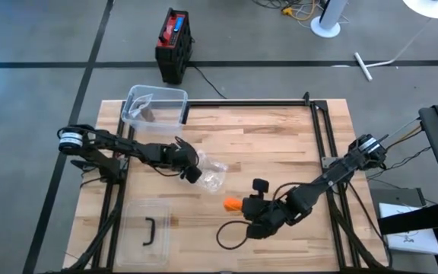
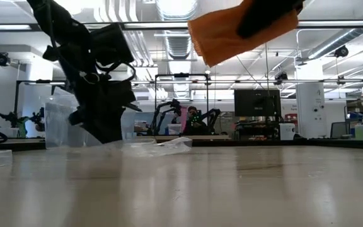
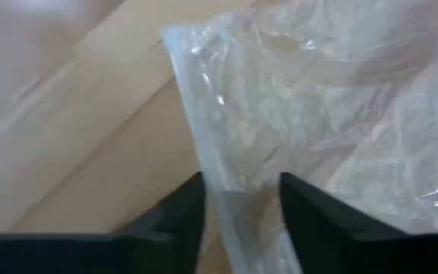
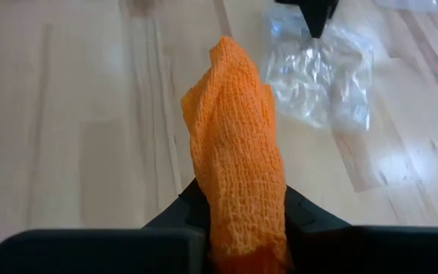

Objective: Roll bandage
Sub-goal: Put the rolled orange bandage into the zip bag

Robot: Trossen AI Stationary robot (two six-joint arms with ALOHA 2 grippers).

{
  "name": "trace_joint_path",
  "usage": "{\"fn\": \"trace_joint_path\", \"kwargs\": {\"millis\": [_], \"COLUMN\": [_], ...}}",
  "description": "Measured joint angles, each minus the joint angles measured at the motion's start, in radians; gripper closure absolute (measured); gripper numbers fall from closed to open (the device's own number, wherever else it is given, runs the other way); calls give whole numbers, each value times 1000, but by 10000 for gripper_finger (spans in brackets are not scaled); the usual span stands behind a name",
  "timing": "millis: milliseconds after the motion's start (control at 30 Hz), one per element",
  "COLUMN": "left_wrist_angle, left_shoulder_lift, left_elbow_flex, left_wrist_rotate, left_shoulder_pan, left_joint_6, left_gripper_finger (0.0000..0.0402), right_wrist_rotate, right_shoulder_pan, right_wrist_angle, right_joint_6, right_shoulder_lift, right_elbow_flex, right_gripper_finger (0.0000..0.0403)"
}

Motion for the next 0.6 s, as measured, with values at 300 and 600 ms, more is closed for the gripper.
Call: {"fn": "trace_joint_path", "kwargs": {"millis": [300, 600], "left_wrist_angle": [66, 104], "left_shoulder_lift": [-71, -49], "left_elbow_flex": [71, 239], "left_wrist_rotate": [2, 101], "left_shoulder_pan": [-44, -314], "left_joint_6": [486, 1469], "left_gripper_finger": [386, 400], "right_wrist_rotate": [-2, 20], "right_shoulder_pan": [-32, -109], "right_wrist_angle": [56, 59], "right_joint_6": [-175, -642], "right_shoulder_lift": [-59, -69], "right_elbow_flex": [29, 182], "right_gripper_finger": [349, 349]}}
